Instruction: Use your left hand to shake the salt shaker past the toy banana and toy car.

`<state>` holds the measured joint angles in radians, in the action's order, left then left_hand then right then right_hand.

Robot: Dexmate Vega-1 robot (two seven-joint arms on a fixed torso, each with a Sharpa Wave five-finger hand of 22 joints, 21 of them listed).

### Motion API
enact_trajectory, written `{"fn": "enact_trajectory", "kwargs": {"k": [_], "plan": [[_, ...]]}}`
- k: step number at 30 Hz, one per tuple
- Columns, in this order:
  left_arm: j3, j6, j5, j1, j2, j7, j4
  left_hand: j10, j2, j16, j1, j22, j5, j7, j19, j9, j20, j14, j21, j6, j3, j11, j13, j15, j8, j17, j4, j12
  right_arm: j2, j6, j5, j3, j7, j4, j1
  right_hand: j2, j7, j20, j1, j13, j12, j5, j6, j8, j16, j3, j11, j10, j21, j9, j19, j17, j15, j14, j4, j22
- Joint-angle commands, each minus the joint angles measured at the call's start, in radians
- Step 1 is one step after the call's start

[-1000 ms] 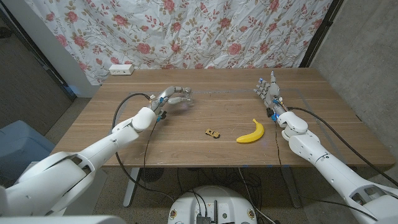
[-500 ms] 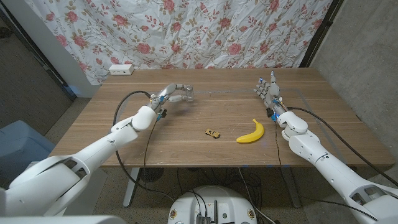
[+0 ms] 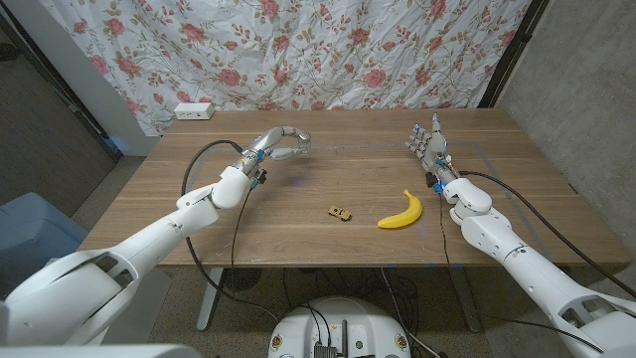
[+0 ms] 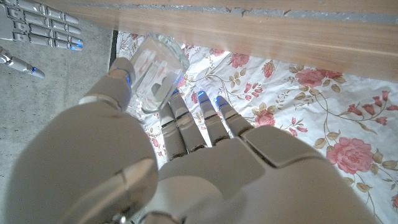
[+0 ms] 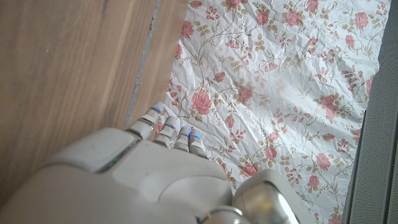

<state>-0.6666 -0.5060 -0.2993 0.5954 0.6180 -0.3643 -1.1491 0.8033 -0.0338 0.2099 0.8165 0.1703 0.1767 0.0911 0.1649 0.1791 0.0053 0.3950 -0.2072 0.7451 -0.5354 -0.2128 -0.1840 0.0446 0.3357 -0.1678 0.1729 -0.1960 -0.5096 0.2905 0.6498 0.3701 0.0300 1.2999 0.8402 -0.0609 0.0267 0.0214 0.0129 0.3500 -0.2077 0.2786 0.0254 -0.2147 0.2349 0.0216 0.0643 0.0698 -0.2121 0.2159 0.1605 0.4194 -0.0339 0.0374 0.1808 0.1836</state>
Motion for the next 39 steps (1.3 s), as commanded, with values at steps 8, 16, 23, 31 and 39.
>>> {"fn": "enact_trajectory", "kwargs": {"k": [8,16,23,31,39], "plan": [[-0.053,-0.029,-0.236,-0.066,0.007,-0.213,0.036,-0.003,0.019,-0.004,0.006,0.001,0.004,0.008,0.01,0.005,0.006,0.021,0.003,0.014,0.004,-0.008,-0.006,0.108,-0.004,-0.002,-0.003,-0.001,0.0,0.0,0.0,0.0,0.0,0.0,0.0,-0.099,0.009,0.0,0.006,0.003,-0.007,0.006,0.001,-0.003,0.004,0.001,0.001,0.006,-0.006,0.004,0.007,0.005,-0.034,0.007,0.006,0.005],[-0.087,-0.066,-0.305,-0.109,0.008,-0.306,0.088,-0.001,0.024,-0.004,0.005,0.001,0.004,0.01,0.012,0.005,0.006,0.027,0.004,0.017,0.006,-0.009,-0.007,0.112,-0.006,-0.002,-0.005,-0.002,0.0,0.0,0.0,0.0,0.0,0.0,0.0,-0.099,0.009,-0.001,0.006,0.003,-0.007,0.006,0.001,-0.003,0.004,0.001,0.001,0.006,-0.006,0.004,0.007,0.005,-0.033,0.007,0.006,0.005],[-0.122,-0.092,-0.376,-0.146,0.022,-0.382,0.116,0.004,0.031,-0.005,0.003,0.001,0.004,0.015,0.015,0.006,0.004,0.036,0.005,0.026,0.009,-0.009,-0.008,0.116,-0.008,-0.003,-0.007,-0.004,0.0,0.0,0.0,0.0,0.0,0.0,0.0,-0.099,0.009,-0.001,0.006,0.003,-0.007,0.006,0.001,-0.004,0.004,0.001,0.0,0.006,-0.006,0.004,0.007,0.005,-0.035,0.007,0.006,0.005],[-0.148,-0.088,-0.431,-0.174,0.042,-0.444,0.121,0.007,0.036,-0.005,0.003,0.001,0.004,0.02,0.017,0.006,0.002,0.041,0.006,0.033,0.012,-0.01,-0.009,0.119,-0.009,-0.003,-0.006,-0.005,0.0,0.0,0.0,0.0,0.0,0.0,0.0,-0.099,0.008,0.0,0.006,0.003,-0.007,0.006,0.001,-0.003,0.004,0.001,0.0,0.007,-0.006,0.004,0.007,0.005,-0.035,0.006,0.006,0.005],[-0.181,-0.075,-0.5,-0.205,0.064,-0.5,0.121,0.009,0.04,-0.006,0.003,0.001,0.004,0.025,0.02,0.006,-0.003,0.046,0.007,0.037,0.015,-0.01,-0.009,0.124,-0.012,-0.003,-0.006,-0.005,0.0,0.0,0.0,0.0,0.0,0.0,0.0,-0.099,0.009,0.0,0.006,0.003,-0.007,0.006,0.001,-0.003,0.004,0.001,0.001,0.006,-0.006,0.004,0.007,0.005,-0.034,0.006,0.006,0.005]]}}
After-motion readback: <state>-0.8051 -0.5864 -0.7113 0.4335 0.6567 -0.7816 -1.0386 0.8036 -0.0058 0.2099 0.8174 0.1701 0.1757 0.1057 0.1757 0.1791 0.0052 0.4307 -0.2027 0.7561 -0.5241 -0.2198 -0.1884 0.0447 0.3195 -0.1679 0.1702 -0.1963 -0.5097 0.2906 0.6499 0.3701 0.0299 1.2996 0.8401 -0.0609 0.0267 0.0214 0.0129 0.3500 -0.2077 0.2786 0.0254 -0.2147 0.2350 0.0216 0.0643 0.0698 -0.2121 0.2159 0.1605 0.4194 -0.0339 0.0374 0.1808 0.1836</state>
